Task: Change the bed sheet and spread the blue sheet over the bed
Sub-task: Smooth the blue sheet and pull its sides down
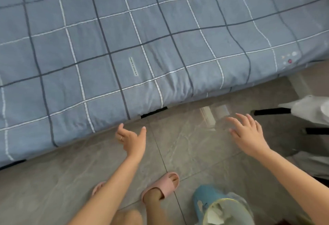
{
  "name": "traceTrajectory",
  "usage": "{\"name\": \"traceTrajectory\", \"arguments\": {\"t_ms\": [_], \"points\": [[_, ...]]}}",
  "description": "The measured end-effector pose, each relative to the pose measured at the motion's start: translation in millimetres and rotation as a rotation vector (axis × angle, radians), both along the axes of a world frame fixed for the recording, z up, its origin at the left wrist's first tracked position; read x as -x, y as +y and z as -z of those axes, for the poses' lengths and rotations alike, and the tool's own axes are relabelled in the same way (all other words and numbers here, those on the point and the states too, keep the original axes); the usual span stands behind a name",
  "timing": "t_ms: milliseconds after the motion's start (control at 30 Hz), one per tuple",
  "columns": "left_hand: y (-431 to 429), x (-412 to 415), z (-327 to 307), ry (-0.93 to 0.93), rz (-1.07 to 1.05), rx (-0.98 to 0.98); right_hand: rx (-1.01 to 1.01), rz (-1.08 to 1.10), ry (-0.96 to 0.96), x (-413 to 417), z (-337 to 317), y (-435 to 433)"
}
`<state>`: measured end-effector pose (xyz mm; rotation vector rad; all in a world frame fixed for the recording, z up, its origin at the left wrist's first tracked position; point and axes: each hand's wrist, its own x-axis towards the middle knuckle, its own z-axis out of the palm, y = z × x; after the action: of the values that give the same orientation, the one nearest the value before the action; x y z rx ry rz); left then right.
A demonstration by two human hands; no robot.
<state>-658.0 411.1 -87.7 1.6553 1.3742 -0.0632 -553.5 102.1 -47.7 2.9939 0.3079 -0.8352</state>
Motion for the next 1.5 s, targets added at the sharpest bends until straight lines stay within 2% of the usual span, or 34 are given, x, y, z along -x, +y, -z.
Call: {"name": "traceTrajectory", "arguments": {"t_ms": [100, 167, 300, 367, 467, 533, 700, 933, 1033, 1133, 1267, 1500], "points": [[-44.5, -47.9, -13.7, -0.113, -0.181, 0.587, -0.072, 0.072, 0.090, -41.4, -14.7, -21.7], [-67.0, -77.1, -25.1, -0.168, -0.245, 0.908, -0.271, 0.314, 0.150, -70.9, -21.6, -21.1], [-90.2, -133.8, -27.0, -0.224, -0.366, 1.103, -0.799, 0.937, 0.335, -127.4, -19.6, -2.2], [-98.9, -160.7, -21.6, -0.269, -0.522, 1.137, -0.975, 1.171, 0.485, -158.1, -9.9, 3.7], [-108.5, -187.7, -17.0, -0.259, -0.688, 1.123, -1.124, 1.416, 0.580, -195.1, 4.9, 3.5], [-115.1, -197.7, -11.4, -0.233, -0.794, 1.076, -1.153, 1.453, 0.605, -215.3, 9.7, 3.6], [-125.6, -215.1, -2.0, -0.177, -0.859, 1.006, -1.118, 1.559, 0.566, -252.3, 19.3, -11.8], [-125.3, -222.7, -3.0, -0.118, -0.846, 1.026, -1.073, 1.630, 0.581, -264.3, 30.8, -26.9], [-126.4, -222.9, -6.9, -0.138, -0.839, 1.012, -1.173, 1.652, 0.587, -264.9, 36.2, -26.7], [-131.3, -225.5, -12.5, -0.264, -0.921, 0.994, -1.247, 1.673, 0.563, -263.8, 33.5, -26.6], [-130.5, -235.5, -19.6, -0.545, -1.012, 1.030, -1.379, 1.617, 0.539, -278.4, 16.3, -27.4], [-111.2, -262.9, -28.1, -0.962, -0.817, 1.089, -1.772, 1.387, 0.689, -324.0, -20.4, -14.0]]}}
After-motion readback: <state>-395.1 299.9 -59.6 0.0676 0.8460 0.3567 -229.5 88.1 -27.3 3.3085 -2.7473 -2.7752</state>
